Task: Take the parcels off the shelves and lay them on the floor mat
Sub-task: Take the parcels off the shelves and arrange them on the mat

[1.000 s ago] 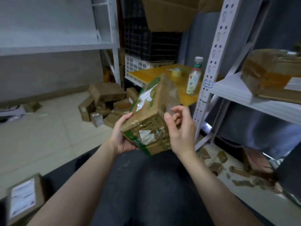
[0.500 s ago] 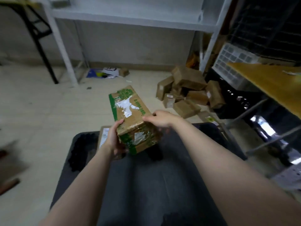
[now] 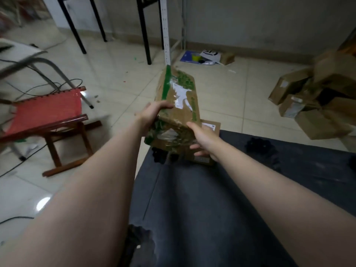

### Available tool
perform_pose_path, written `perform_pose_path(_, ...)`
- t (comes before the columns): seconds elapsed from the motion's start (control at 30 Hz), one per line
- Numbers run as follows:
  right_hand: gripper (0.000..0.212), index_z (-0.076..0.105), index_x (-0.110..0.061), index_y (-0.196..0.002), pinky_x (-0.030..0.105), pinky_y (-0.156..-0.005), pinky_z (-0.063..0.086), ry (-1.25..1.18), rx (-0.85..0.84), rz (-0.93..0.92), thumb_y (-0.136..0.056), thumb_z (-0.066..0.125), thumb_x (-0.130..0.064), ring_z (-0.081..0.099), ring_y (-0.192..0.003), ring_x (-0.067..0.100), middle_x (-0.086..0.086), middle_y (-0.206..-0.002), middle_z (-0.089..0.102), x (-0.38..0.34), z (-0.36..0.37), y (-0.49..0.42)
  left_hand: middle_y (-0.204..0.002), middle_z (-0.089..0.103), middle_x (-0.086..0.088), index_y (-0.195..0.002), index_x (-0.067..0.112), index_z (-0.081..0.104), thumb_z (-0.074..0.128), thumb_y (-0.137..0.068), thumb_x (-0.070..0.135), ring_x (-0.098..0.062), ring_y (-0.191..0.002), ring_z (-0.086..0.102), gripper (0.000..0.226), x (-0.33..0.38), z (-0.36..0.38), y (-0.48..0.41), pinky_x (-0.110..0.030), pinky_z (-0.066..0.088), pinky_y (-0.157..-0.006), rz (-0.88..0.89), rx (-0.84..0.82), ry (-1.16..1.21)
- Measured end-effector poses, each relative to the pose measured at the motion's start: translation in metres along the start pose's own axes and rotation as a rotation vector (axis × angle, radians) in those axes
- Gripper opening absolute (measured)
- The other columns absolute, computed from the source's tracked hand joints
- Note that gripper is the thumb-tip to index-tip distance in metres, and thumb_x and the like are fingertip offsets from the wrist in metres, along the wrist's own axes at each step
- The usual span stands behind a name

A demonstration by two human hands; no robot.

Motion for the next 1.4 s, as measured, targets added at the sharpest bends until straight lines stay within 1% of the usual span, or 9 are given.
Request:
perform_pose_path(0.1, 0.056, 0.047, -0.02, -0.135, 0.039, -0.076, 0.061, -0.104, -0.036, 0.021, -0.094, 0.049, -0.058, 0.068, -0.095, 0.025, 0.003, -0.122, 0.06, -0.007, 0.021, -0.009, -0.139, 0.05, -0.021, -0.137, 0.01, 0.049, 0.083, -0.041, 0.059, -0.04, -0.115, 0.06, 0.113, 0.01, -0.02, -0.018, -0.048, 0.056, -0.091, 0.032, 0.008, -0.091)
perform_pose_path(0.17, 0.057, 0.05, -0.015, -0.135, 0.041, -0.079, 0.061, -0.172, -0.038, 0.04, -0.094, 0.051, -0.055, 0.065, -0.105, 0.027, 0.005, -0.127, 0.061, -0.006, 0.032, -0.014, -0.141, 0.042, -0.017, -0.139, 0.013, 0.045, 0.081, -0.035, 0.064, -0.038, -0.118, 0.054, 0.122, 0.002, -0.032, -0.023, -0.046, 0.05, -0.099, 0.018, 0.156, -0.21)
perform_pose_path(0.3, 0.06, 0.049, -0.016, -0.139, 0.048, -0.094, 0.055, -0.17, -0.016, 0.108, -0.094, 0.048, -0.056, 0.058, -0.117, 0.028, 0.007, -0.133, 0.058, 0.004, 0.051, -0.02, -0.144, 0.03, -0.015, -0.143, 0.025, 0.042, 0.068, -0.046, 0.077, -0.036, -0.124, 0.038, 0.113, -0.035, -0.034, -0.019, -0.032, 0.034, -0.096, -0.041, 0.294, -0.461)
perform_pose_path(0.53, 0.068, 0.051, -0.012, -0.139, 0.047, -0.096, 0.052, -0.08, -0.03, 0.175, -0.096, 0.041, -0.062, 0.059, -0.112, 0.032, 0.008, -0.124, 0.058, 0.024, 0.073, -0.024, -0.135, 0.034, -0.015, -0.136, 0.019, 0.039, 0.058, -0.049, 0.085, -0.042, -0.124, 0.036, 0.111, -0.07, -0.013, 0.002, -0.052, 0.032, -0.101, 0.025, 0.497, -0.793)
perform_pose_path(0.67, 0.063, 0.046, -0.01, -0.141, 0.046, -0.093, 0.054, -0.027, -0.081, 0.178, -0.097, 0.044, -0.055, 0.06, -0.111, 0.036, 0.015, -0.13, 0.056, 0.026, 0.081, -0.022, -0.145, 0.027, -0.017, -0.144, 0.017, 0.028, 0.055, -0.067, 0.072, -0.04, -0.13, 0.031, 0.098, -0.076, 0.003, -0.003, -0.052, 0.028, -0.103, 0.098, 0.389, -0.957)
perform_pose_path(0.77, 0.047, 0.054, -0.007, -0.127, 0.043, -0.087, 0.057, 0.097, -0.059, 0.158, -0.096, 0.051, -0.042, 0.061, -0.096, 0.031, 0.013, -0.112, 0.058, 0.031, 0.079, -0.023, -0.151, 0.02, -0.017, -0.155, 0.019, 0.008, 0.058, -0.076, 0.061, -0.039, -0.136, 0.026, 0.102, -0.086, 0.012, -0.005, -0.05, 0.024, -0.109, 0.038, 0.302, -0.884)
perform_pose_path(1.07, 0.021, 0.05, -0.013, -0.079, 0.037, -0.068, 0.054, 0.106, -0.049, 0.139, -0.097, 0.049, -0.021, 0.059, -0.071, 0.022, 0.005, -0.077, 0.057, 0.035, 0.072, -0.023, -0.154, 0.01, -0.023, -0.155, 0.021, -0.014, 0.086, -0.056, 0.059, -0.046, -0.143, 0.013, 0.146, -0.103, 0.02, 0.005, -0.065, 0.027, -0.11, -0.341, 0.211, -0.917)
perform_pose_path(1.23, 0.021, 0.056, -0.01, -0.082, 0.036, -0.07, 0.052, 0.12, -0.048, 0.144, -0.095, 0.049, -0.025, 0.056, -0.07, 0.024, 0.008, -0.077, 0.058, 0.042, 0.071, -0.024, -0.141, 0.025, -0.024, -0.156, 0.019, -0.002, 0.075, -0.068, 0.062, -0.043, -0.128, 0.03, 0.124, -0.096, 0.034, 0.008, -0.052, 0.038, -0.1, -0.236, 0.383, -1.135)
perform_pose_path(1.4, 0.058, 0.056, -0.007, -0.131, 0.044, -0.089, 0.056, 0.032, -0.027, 0.195, -0.098, 0.042, -0.054, 0.064, -0.106, 0.037, 0.018, -0.123, 0.062, 0.046, 0.059, -0.027, -0.143, 0.032, -0.022, -0.156, 0.014, 0.004, 0.043, -0.099, 0.037, -0.037, -0.126, 0.035, 0.073, -0.065, 0.066, 0.006, -0.047, 0.031, -0.103, 0.129, 0.493, -1.292)
Point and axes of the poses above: each hand's wrist, its own y-axis away from the middle knuckle, its own z-axis out of the palm, x = y × z, the point moved 4 cm from there along -y, towards the middle knuckle
